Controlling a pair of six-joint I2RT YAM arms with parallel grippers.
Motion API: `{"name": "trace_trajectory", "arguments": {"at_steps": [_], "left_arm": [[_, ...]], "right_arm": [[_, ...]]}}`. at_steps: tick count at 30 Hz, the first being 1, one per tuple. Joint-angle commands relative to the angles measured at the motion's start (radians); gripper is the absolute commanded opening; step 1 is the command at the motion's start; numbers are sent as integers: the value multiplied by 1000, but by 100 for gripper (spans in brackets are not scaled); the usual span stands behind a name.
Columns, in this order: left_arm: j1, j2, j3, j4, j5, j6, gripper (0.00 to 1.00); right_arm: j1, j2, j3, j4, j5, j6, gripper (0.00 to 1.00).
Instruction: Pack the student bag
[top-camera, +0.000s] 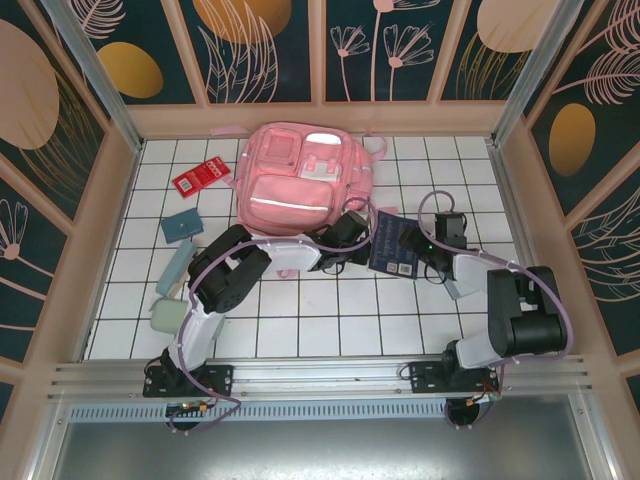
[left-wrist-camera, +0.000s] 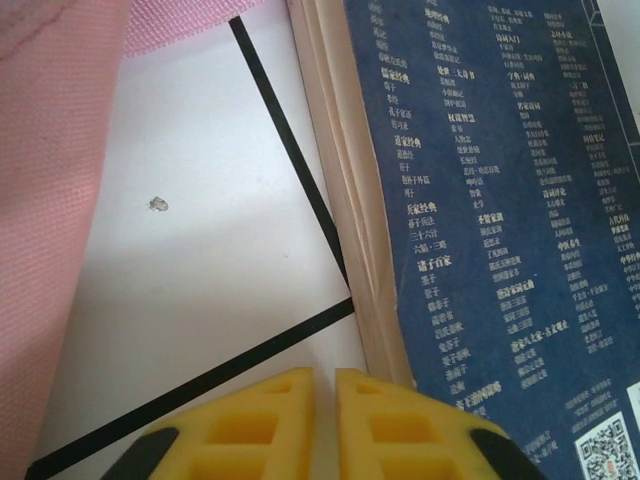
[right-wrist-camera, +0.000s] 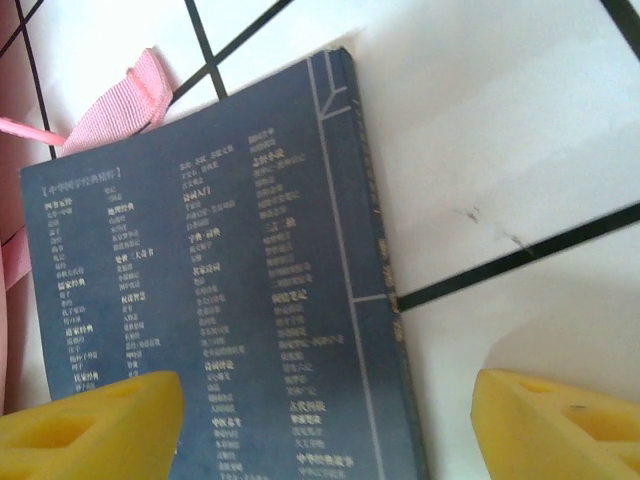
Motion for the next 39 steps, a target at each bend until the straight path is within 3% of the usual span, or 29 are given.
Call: {"name": "trace_trajectory", "arguments": {"at_steps": [1, 14, 22, 32, 39], "left_arm": [[8, 29, 29, -62, -17, 7, 20], [9, -14, 58, -79, -116, -29, 26], [8, 27, 71, 24, 81, -30, 35], [8, 70, 87, 10, 82, -48, 30], [8, -6, 39, 58, 63, -65, 29]], "right_arm": [[45, 54, 25, 0, 48, -17, 78], [68, 49, -1, 11, 32, 2, 78], [66, 50, -9, 26, 15, 6, 75], [68, 59, -16, 49, -23, 10, 70], [68, 61, -24, 60, -37, 14, 63]]}}
